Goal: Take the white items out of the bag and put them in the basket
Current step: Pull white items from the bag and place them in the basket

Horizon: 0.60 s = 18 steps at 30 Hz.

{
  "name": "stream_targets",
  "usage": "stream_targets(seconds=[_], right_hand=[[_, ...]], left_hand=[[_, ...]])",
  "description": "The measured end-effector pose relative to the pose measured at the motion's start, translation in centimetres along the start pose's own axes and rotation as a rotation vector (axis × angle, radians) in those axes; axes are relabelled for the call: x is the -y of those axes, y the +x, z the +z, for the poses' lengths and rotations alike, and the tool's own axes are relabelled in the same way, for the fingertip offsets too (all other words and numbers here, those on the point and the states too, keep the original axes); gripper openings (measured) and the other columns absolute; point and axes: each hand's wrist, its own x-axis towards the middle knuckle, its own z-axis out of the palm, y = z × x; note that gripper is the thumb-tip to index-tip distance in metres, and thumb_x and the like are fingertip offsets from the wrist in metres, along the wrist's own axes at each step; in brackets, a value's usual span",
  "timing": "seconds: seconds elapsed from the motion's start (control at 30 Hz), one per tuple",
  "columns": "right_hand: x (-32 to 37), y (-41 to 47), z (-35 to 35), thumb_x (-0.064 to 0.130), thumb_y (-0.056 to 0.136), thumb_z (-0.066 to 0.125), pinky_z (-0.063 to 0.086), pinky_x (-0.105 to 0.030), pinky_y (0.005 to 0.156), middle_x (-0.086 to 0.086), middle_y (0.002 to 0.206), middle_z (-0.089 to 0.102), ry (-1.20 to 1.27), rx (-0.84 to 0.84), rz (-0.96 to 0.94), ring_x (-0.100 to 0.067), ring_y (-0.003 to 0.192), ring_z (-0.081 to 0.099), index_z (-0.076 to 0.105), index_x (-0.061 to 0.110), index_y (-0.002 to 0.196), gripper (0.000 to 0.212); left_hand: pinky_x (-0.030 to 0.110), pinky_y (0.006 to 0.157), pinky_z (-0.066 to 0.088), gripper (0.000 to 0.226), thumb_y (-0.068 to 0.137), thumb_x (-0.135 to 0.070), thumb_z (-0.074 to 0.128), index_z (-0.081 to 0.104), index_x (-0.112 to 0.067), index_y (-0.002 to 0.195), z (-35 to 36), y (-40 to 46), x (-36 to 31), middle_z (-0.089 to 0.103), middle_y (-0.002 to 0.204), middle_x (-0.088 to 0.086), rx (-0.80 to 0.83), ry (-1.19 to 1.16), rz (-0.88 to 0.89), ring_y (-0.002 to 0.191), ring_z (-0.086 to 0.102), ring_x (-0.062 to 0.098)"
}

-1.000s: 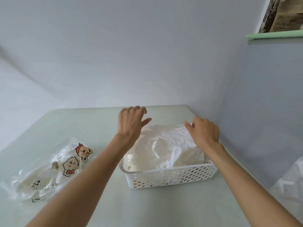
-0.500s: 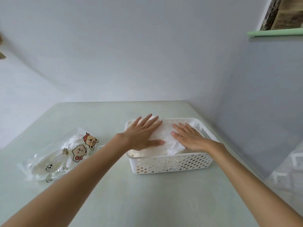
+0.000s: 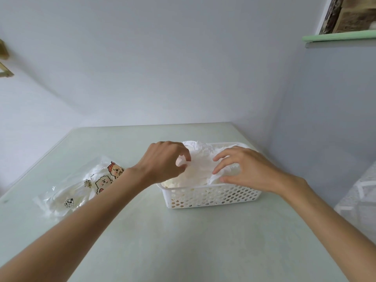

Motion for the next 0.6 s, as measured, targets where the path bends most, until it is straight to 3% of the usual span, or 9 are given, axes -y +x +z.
stream_targets(seconds=[0.17, 0.3, 0.37, 0.43, 0.47, 0.5, 0.53, 0.6], right_hand=[[0.6, -0.1, 2.1, 0.025, 0.079, 0.077, 0.05, -0.026, 0.078, 0.022, 0.086, 0.068, 0.094, -0.335, -0.001, 0.002, 0.086, 0.06, 0.076, 0.034, 0.081, 0.009], [0.4, -1.5, 2.3, 0.031, 0.082, 0.074, 0.05, -0.021, 0.079, 0.02, 0.096, 0.07, 0.333, -0.127, 0.066, 0.002, 0.091, 0.064, 0.076, 0.03, 0.095, 0.013], [-0.1, -1.3, 0.8, 0.031, 0.086, 0.068, 0.051, -0.024, 0.085, 0.013, 0.099, 0.072, 0.576, -0.199, 0.143, -0.003, 0.095, 0.066, 0.075, 0.028, 0.096, 0.013], [-1.1, 0.3, 0.1, 0.029, 0.094, 0.057, 0.05, -0.031, 0.093, 0.007, 0.106, 0.071, 0.626, -0.374, 0.227, -0.012, 0.105, 0.065, 0.07, 0.03, 0.102, 0.016], [-1.6, 1.4, 0.4, 0.028, 0.098, 0.05, 0.045, -0.033, 0.102, 0.004, 0.12, 0.066, 0.524, -0.349, 0.262, -0.015, 0.118, 0.058, 0.064, 0.03, 0.114, 0.022], [-2.0, 2.3, 1.0, 0.031, 0.101, 0.043, 0.034, -0.037, 0.111, 0.002, 0.139, 0.052, 0.368, -0.211, 0.302, -0.017, 0.134, 0.043, 0.053, 0.029, 0.132, 0.032], [-2.4, 3.0, 2.1, 0.039, 0.102, 0.035, 0.019, -0.041, 0.118, 0.001, 0.155, 0.029, 0.2, 0.001, 0.347, -0.018, 0.145, 0.022, 0.033, 0.029, 0.146, 0.045], [-3.6, 3.9, 3.9, 0.057, 0.099, 0.02, -0.004, -0.044, 0.119, 0.005, 0.16, -0.013, -0.006, 0.36, 0.432, -0.015, 0.147, -0.014, -0.003, 0.033, 0.152, 0.063]], left_hand=[[0.019, 0.084, 0.033, 0.021, 0.086, -0.05, 0.061, 0.07, -0.036, 0.098, 0.0, -0.5, 0.4, 0.059, 0.125, -0.023, 0.047, -0.017, 0.024, 0.122, 0.046, 0.0], [0.025, 0.076, 0.036, 0.037, 0.089, -0.061, 0.048, 0.072, -0.033, 0.085, -0.8, -0.9, -0.4, 0.066, 0.112, -0.019, -0.169, -0.136, -0.181, 0.107, 0.056, 0.006], [0.026, 0.078, 0.039, 0.041, 0.09, -0.063, 0.043, 0.07, -0.033, 0.095, -0.9, -0.6, -1.1, 0.064, 0.119, -0.016, -0.176, -0.2, -0.231, 0.11, 0.056, 0.009], [0.032, 0.1, 0.037, 0.059, 0.086, -0.071, 0.041, 0.058, -0.031, 0.127, -0.3, 0.7, -1.5, 0.046, 0.145, -0.009, 0.008, -0.198, -0.181, 0.133, 0.04, 0.013], [0.036, 0.112, 0.025, 0.077, 0.082, -0.075, 0.039, 0.039, -0.029, 0.144, 0.3, 1.4, -1.7, 0.025, 0.157, -0.006, 0.176, -0.168, -0.156, 0.145, 0.022, 0.014], [0.039, 0.118, 0.011, 0.094, 0.079, -0.08, 0.037, 0.017, -0.026, 0.153, 1.1, 2.1, -1.9, 0.003, 0.162, -0.004, 0.346, -0.121, -0.147, 0.149, 0.003, 0.015], [0.041, 0.119, 0.0, 0.106, 0.075, -0.084, 0.034, -0.003, -0.024, 0.154, 2.0, 2.6, -1.9, -0.013, 0.161, -0.003, 0.481, -0.072, -0.151, 0.148, -0.011, 0.016], [0.043, 0.12, -0.008, 0.116, 0.07, -0.09, 0.03, -0.021, -0.024, 0.15, 3.9, 3.2, -1.3, -0.027, 0.157, -0.002, 0.638, 0.002, -0.177, 0.145, -0.023, 0.017]])
